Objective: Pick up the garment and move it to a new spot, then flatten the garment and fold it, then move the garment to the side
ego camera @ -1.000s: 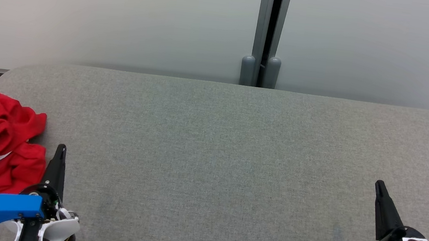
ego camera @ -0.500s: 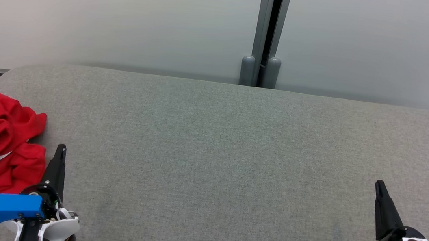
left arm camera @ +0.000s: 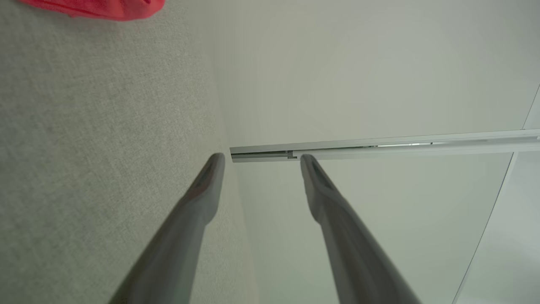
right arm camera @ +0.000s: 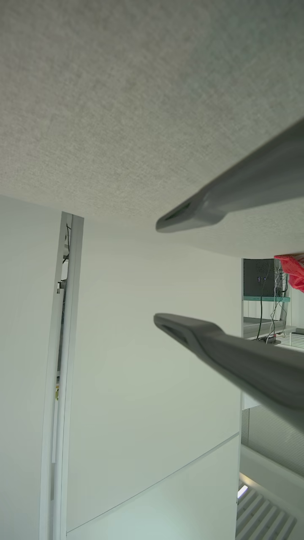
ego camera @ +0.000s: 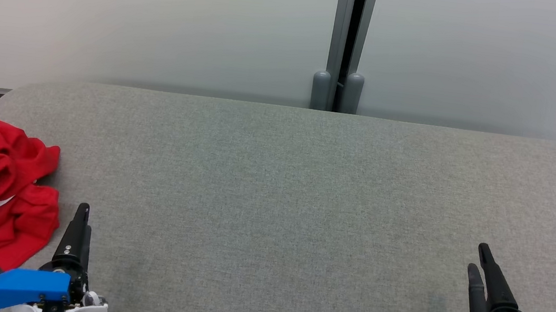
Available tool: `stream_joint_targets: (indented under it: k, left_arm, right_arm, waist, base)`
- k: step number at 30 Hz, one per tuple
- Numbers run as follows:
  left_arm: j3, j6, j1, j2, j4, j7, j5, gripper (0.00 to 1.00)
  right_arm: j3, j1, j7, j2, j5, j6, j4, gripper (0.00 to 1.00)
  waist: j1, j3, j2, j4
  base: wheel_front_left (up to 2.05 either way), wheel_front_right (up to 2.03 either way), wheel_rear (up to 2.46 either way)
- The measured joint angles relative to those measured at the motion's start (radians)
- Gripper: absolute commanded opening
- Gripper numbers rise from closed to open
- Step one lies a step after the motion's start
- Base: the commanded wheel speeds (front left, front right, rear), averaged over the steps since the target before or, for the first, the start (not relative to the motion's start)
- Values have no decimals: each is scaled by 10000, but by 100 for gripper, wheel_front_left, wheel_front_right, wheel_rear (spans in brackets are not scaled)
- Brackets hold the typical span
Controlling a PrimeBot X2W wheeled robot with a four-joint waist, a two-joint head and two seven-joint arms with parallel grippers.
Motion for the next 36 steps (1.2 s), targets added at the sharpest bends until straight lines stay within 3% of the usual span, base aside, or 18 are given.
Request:
stream_joint_targets:
  k: [36]
  left_arm:
    - [-1047,211,-511,318,694,-1469,7156,100]
  right_arm:
    - [771,-620,-1461,-169,-6464,0,418,100]
  waist:
    - [0,241,0,-27]
  base:
    - [0,0,0]
